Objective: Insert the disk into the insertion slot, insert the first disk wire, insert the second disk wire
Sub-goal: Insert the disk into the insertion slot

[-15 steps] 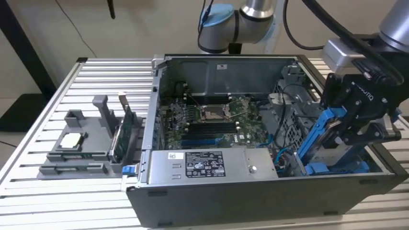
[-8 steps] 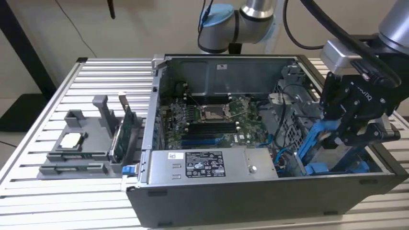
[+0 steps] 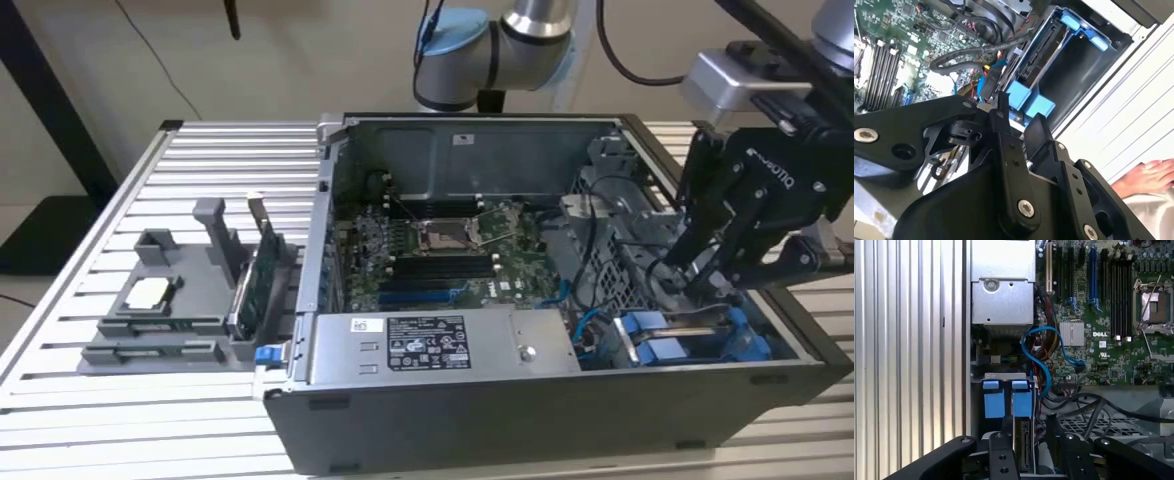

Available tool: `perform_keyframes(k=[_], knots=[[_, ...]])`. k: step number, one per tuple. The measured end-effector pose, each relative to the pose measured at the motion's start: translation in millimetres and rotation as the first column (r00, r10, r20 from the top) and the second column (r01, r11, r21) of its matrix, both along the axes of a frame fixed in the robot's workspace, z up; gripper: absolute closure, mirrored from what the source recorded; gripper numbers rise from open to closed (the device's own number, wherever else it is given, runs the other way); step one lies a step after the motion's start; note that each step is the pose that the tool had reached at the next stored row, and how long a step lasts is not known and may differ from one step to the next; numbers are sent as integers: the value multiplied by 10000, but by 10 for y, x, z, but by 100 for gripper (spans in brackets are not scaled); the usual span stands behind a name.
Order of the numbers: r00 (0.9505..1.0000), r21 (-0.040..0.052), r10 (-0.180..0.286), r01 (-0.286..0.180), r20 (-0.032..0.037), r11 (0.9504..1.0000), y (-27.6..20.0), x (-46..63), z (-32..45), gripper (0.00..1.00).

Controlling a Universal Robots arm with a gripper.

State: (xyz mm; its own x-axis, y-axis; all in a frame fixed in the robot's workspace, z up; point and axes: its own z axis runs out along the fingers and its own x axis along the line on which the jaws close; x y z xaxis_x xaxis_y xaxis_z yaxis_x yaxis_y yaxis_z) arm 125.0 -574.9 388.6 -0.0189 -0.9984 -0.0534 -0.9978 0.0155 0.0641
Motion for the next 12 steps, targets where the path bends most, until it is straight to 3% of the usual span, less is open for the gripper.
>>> perform_keyframes(k=[6, 12], knots=[[10000, 1, 13, -13, 18, 10000, 32, -1, 47, 60], [9998, -2, 104, -103, 194, 9999, 182, -3, 47, 60]])
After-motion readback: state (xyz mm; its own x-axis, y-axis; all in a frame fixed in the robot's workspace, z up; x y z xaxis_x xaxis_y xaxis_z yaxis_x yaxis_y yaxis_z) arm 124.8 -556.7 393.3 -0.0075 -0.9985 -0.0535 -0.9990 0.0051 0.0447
